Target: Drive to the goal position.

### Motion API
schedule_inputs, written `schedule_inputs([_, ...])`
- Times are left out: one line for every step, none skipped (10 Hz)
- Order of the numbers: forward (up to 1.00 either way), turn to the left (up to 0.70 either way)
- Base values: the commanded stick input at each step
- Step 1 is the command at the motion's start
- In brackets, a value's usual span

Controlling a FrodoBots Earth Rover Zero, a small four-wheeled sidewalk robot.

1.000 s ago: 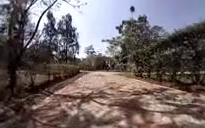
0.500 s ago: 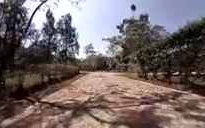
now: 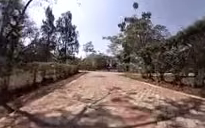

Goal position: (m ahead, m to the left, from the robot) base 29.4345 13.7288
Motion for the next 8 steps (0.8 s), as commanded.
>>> schedule_inputs([1.0, 0.0])
schedule_inputs([1.0, 0.0])
schedule_inputs([1.0, 0.0])
schedule_inputs([1.0, 0.0])
schedule_inputs([1.0, 0.0])
schedule_inputs([1.0, 0.0])
schedule_inputs([1.0, 0.0])
schedule_inputs([1.0, 0.0])
